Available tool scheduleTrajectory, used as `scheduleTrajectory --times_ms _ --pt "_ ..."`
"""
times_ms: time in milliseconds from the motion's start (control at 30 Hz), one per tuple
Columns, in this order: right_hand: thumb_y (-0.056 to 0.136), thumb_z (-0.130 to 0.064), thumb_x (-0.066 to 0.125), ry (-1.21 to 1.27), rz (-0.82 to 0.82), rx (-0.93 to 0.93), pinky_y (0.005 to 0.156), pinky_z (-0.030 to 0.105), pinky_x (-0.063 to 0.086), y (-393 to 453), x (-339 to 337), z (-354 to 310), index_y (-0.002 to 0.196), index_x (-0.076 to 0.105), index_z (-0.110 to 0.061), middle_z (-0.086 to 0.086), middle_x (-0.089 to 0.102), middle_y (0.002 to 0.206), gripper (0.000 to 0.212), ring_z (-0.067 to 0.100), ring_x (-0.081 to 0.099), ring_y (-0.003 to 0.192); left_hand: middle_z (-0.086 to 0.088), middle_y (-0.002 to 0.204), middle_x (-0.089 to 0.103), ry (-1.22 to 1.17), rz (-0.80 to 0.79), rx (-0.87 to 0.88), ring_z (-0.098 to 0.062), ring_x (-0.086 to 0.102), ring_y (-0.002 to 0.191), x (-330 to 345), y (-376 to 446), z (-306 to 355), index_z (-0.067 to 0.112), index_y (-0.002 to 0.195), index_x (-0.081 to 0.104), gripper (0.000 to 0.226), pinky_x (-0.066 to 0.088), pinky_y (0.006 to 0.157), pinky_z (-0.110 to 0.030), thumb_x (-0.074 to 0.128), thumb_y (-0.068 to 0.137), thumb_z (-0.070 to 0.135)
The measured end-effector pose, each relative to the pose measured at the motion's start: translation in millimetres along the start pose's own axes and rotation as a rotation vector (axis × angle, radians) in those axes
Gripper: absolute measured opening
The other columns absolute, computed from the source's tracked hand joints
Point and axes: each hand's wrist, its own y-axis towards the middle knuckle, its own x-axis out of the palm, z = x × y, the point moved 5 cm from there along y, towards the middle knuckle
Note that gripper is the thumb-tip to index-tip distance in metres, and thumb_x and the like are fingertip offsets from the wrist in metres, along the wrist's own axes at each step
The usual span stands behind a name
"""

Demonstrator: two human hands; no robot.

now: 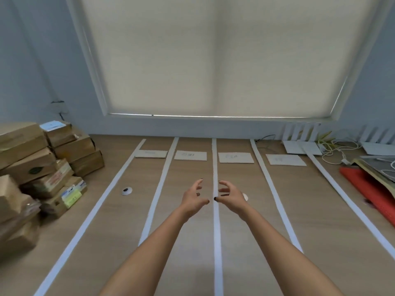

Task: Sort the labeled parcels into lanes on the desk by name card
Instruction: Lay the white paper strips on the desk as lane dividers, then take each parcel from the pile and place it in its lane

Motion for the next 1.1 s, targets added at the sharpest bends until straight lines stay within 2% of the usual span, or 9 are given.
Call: scheduleTrajectory --times_ms 167,300,433,633,800,967,1100 --pt "0.081 -0.006 0.066 0.086 0.049 0.056 0.084 0.033 0.046 7 84 -40 0.135 0.045 -0.016 0.013 0.055 0.124 0.059 0.022 0.056 0.103 -0.006 0.137 0.044 0.028 -0.028 -0.008 -0.023 0.046 0.121 -103 9 -44 0.023 0.144 0.032 0.072 0.043 0.082 -0.027 0.060 0.082 0.001" --pt "0.083 -0.007 0.066 0.105 0.043 0.070 0.087 0.032 0.047 10 137 -70 0.136 0.044 -0.017 0.010 0.054 0.124 0.058 0.021 0.057 0.101 -0.007 0.135 0.046 0.014 -0.011 -0.032 -0.025 0.048 0.121 -173 13 -62 0.022 0.143 0.034 0.070 0.043 0.084 -0.028 0.059 0.081 -0.001" --pt "0.082 -0.005 0.065 0.094 0.044 0.074 0.086 0.032 0.048 14 174 -88 0.135 0.045 -0.017 0.010 0.054 0.122 0.058 0.021 0.058 0.100 -0.006 0.136 0.045 -0.010 -0.029 -0.029 -0.026 0.047 0.122 -205 14 -70 0.022 0.143 0.034 0.070 0.045 0.091 -0.032 0.059 0.082 -0.001" --pt "0.082 -0.004 0.065 0.059 -0.030 0.040 0.088 0.034 0.048 24 228 -121 0.136 0.044 -0.014 0.013 0.054 0.124 0.059 0.022 0.055 0.105 -0.004 0.136 0.044 -0.020 0.001 -0.038 -0.017 0.045 0.114 -251 -2 -88 0.024 0.144 0.032 0.069 0.043 0.085 -0.028 0.056 0.083 0.002" --pt "0.082 -0.001 0.065 0.067 -0.091 -0.024 0.079 0.030 0.046 33 283 -153 0.135 0.045 -0.012 0.016 0.054 0.124 0.059 0.023 0.056 0.102 -0.006 0.138 0.043 -0.008 0.094 -0.035 -0.023 0.045 0.123 -309 -3 -101 0.023 0.144 0.032 0.067 0.046 0.088 -0.029 0.055 0.085 0.001" --pt "0.082 -0.002 0.065 0.054 -0.101 -0.019 0.086 0.035 0.049 38 327 -174 0.134 0.046 -0.014 0.015 0.054 0.123 0.057 0.023 0.057 0.101 -0.007 0.137 0.045 -0.008 0.109 -0.006 -0.024 0.047 0.122 -356 -1 -108 0.021 0.143 0.035 0.066 0.045 0.086 -0.029 0.055 0.083 0.000" --pt "0.083 0.000 0.064 0.081 -0.070 -0.036 0.078 0.029 0.048 46 360 -199 0.134 0.046 -0.013 0.015 0.054 0.122 0.056 0.022 0.056 0.100 -0.009 0.136 0.046 -0.028 0.096 0.023 -0.025 0.050 0.119 -398 3 -113 0.019 0.142 0.036 0.066 0.047 0.097 -0.039 0.055 0.083 -0.001"
